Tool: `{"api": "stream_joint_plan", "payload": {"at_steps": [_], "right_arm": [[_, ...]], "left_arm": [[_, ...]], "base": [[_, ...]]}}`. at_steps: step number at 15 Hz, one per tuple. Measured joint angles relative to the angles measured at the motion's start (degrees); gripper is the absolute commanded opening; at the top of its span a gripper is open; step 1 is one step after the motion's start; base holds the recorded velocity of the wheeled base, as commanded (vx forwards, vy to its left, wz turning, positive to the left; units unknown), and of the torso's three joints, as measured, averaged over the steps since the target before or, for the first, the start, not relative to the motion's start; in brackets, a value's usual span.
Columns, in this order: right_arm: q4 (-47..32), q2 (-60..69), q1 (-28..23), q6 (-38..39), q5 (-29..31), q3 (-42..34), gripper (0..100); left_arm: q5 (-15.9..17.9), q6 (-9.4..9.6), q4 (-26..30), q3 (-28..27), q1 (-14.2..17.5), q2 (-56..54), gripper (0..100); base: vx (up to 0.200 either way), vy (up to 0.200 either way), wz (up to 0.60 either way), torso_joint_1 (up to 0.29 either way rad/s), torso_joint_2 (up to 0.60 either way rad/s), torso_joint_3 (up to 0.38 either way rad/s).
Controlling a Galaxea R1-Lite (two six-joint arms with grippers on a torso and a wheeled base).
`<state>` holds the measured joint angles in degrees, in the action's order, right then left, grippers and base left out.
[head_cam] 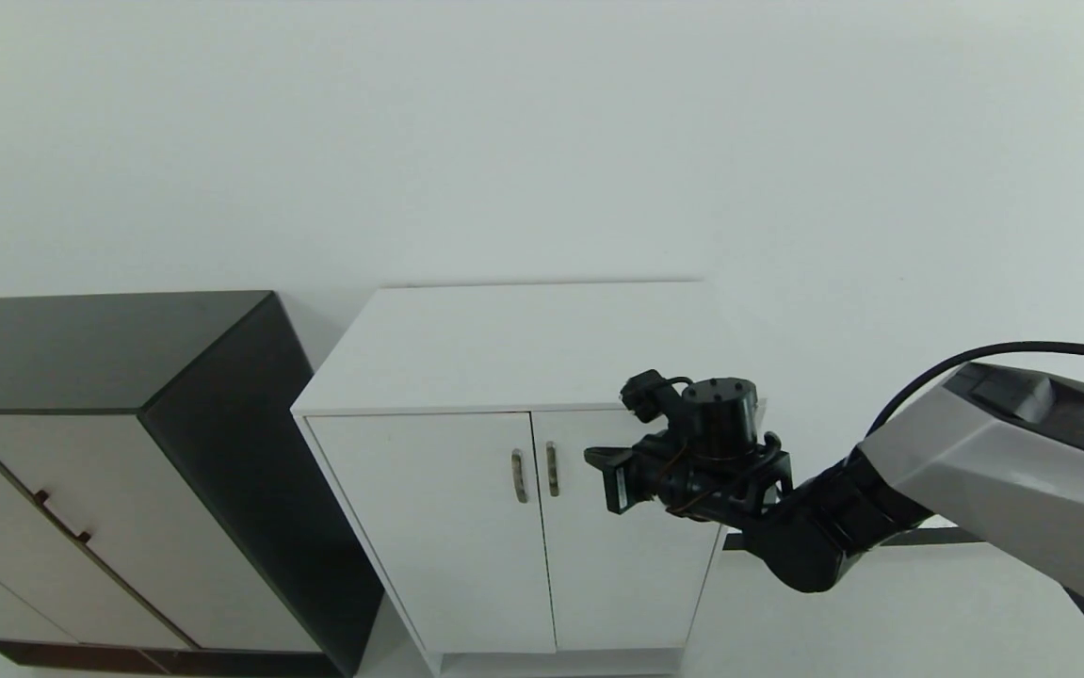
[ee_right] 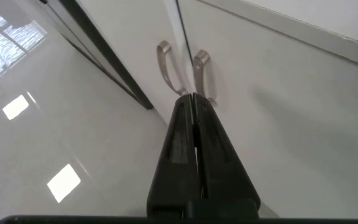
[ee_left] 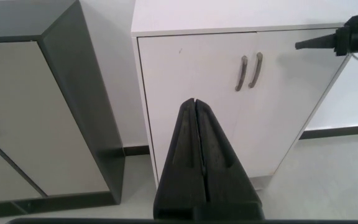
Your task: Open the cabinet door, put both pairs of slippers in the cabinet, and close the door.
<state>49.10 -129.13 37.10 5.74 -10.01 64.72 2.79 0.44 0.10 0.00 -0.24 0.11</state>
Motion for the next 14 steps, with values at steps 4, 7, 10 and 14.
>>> {"api": "stream_joint_plan", "payload": {"at_steps": [4,7,10,14], "right_arm": [[0.02,-2.82,-1.13,-0.02,0.6,2.58,0],[0.0,-4.18,-2.16,0.05,0.65,4.1,0],[0.02,-4.82,-3.15,0.13,0.65,5.18,0],[0.0,-5.1,-4.08,0.16,0.65,6.23,0]], "left_arm": [[0.0,0.0,0.0,0.0,-0.02,0.0,0],[0.0,0.0,0.0,0.0,-0.02,0.0,0],[0.0,0.0,-0.02,0.0,-0.02,0.0,0],[0.0,0.0,0.0,0.0,-0.02,0.0,0]], "base": [[0.0,0.0,0.0,0.0,0.0,0.0],[0.0,0.0,0.0,0.0,0.0,0.0],[0.0,0.0,0.0,0.0,0.0,0.0],[0.0,0.0,0.0,0.0,0.0,0.0]]}}
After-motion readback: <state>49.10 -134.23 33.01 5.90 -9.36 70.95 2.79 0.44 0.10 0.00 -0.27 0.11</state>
